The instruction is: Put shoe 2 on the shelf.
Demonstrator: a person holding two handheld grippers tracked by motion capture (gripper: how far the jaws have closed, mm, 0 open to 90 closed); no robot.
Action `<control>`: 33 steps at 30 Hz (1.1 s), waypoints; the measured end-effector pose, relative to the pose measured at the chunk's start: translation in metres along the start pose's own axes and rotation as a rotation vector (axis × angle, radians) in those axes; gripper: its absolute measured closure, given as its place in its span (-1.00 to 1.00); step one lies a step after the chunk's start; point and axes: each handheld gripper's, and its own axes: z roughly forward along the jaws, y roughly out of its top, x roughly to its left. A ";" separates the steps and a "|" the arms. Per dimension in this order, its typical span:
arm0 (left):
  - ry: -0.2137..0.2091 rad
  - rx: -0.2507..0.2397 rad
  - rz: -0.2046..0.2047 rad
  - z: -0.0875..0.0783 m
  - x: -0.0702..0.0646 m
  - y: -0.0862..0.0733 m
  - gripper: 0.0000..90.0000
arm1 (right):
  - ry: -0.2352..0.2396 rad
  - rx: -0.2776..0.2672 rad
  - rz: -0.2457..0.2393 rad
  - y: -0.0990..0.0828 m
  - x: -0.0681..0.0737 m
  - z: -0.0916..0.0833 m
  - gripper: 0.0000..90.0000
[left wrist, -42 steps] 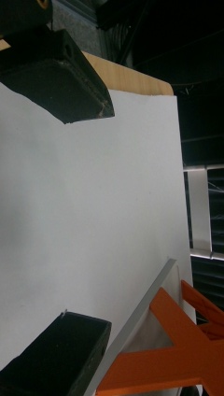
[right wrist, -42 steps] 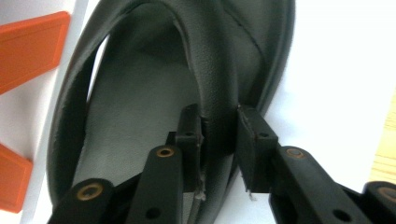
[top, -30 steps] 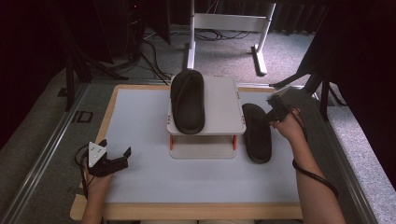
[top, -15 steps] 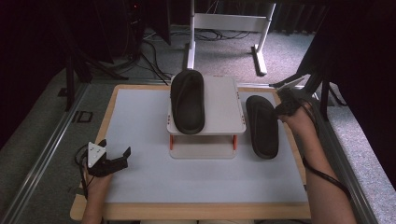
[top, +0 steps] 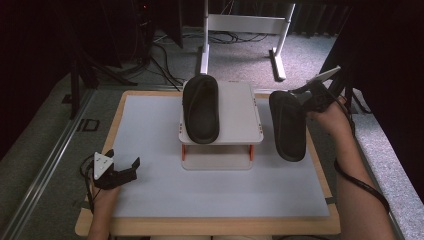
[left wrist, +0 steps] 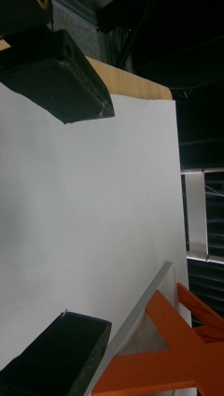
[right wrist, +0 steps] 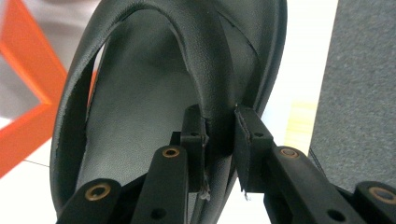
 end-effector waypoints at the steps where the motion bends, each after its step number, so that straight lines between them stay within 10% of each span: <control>1: -0.001 -0.001 0.000 0.000 0.000 0.000 -0.97 | -0.001 -0.009 -0.005 0.002 0.002 -0.005 0.68; 16: -0.002 -0.004 -0.007 0.000 0.001 0.000 -0.97 | 0.060 -0.086 -0.056 0.032 0.050 -0.050 0.68; 33: -0.009 -0.003 -0.008 0.000 0.001 0.000 -0.97 | 0.086 -0.068 -0.099 0.053 0.119 -0.036 0.68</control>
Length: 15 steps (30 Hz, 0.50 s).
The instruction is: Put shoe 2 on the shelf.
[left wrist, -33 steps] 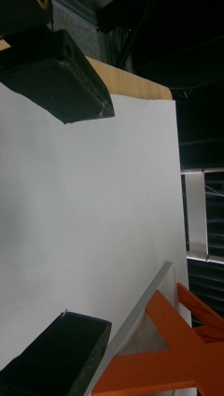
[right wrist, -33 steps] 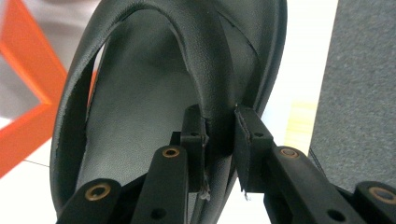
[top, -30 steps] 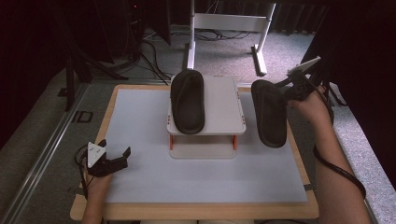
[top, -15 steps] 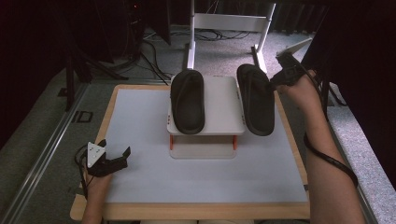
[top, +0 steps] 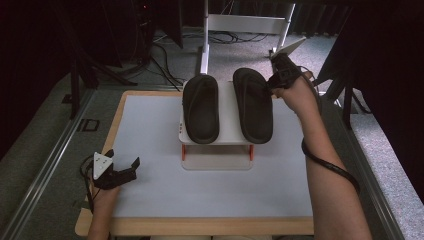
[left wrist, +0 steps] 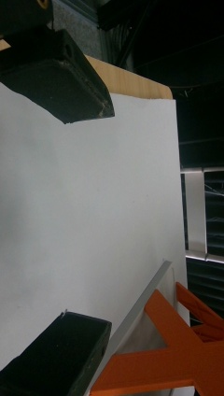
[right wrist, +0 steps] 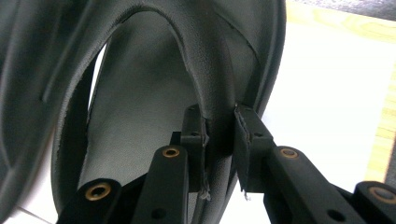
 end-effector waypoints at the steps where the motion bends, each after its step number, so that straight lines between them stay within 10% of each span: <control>1: 0.000 -0.003 0.000 0.000 0.000 0.000 -0.97 | 0.001 0.002 -0.005 0.001 0.003 0.001 0.68; 15: -0.005 -0.009 -0.001 -0.001 0.000 0.000 -0.97 | 0.002 0.047 -0.011 0.015 0.028 0.025 0.68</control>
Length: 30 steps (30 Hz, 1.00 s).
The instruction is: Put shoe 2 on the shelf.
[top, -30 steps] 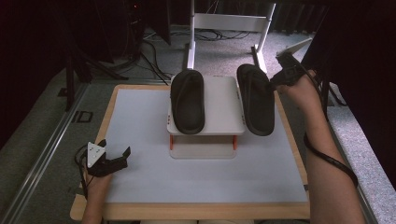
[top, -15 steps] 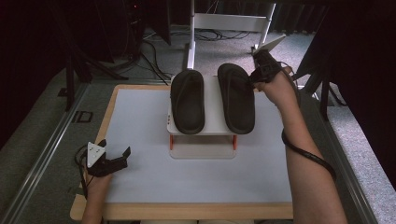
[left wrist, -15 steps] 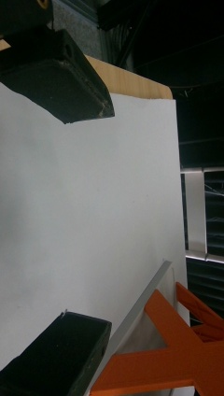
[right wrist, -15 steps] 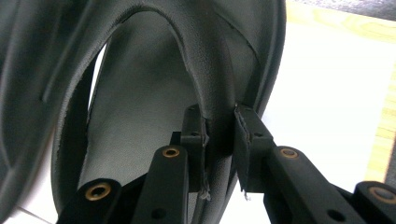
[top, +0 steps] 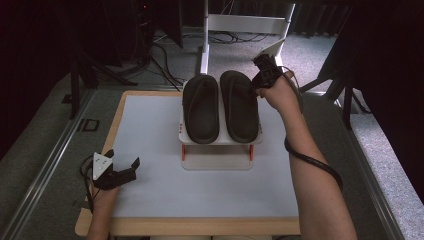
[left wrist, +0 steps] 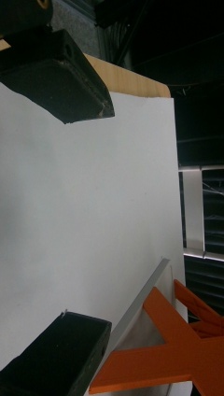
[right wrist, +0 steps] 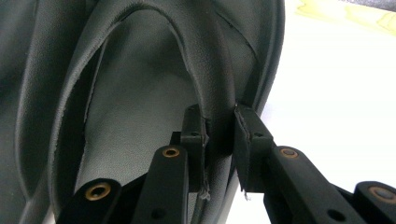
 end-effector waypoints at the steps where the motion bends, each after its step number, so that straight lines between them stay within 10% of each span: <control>1: 0.000 0.000 0.000 0.000 0.000 0.000 -0.97 | 0.000 0.000 0.000 0.000 0.000 0.000 0.68; 30: -0.006 0.002 -0.001 0.000 0.000 0.000 -0.97 | 0.021 -0.003 -0.039 0.000 0.013 0.008 0.32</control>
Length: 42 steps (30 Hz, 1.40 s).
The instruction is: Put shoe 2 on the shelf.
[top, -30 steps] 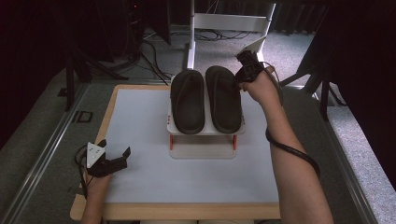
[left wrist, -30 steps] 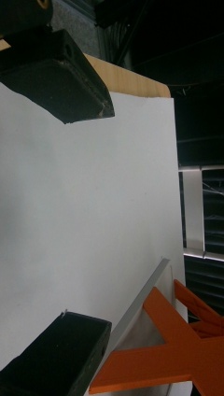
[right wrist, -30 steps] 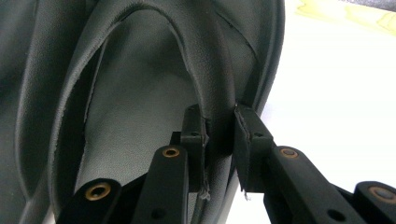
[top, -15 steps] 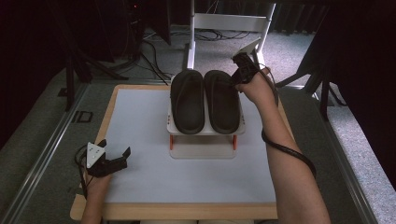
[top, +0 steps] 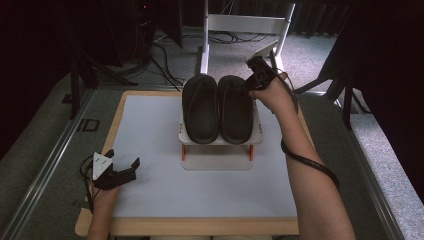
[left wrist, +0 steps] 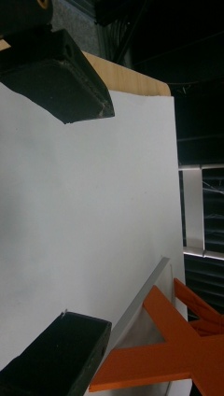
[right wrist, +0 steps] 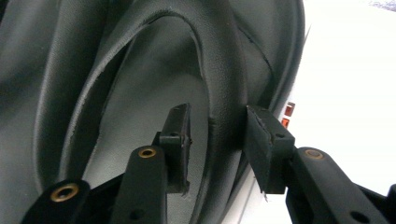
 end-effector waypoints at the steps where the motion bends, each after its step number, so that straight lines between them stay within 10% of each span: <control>1: 0.000 0.001 -0.001 0.000 0.000 0.000 -0.97 | -0.001 -0.012 -0.008 -0.001 0.000 -0.001 0.24; 14: 0.002 -0.003 -0.002 0.000 0.000 0.000 -0.97 | 0.032 -0.135 -0.072 -0.021 -0.018 -0.022 -0.56; 27: 0.005 -0.004 -0.002 0.000 0.000 0.000 -0.97 | -0.002 -0.297 -0.111 -0.063 -0.056 -0.028 -0.69; 42: 0.000 -0.006 -0.006 -0.001 0.001 0.000 -0.97 | -0.029 -0.321 -0.110 -0.098 -0.084 -0.006 -0.69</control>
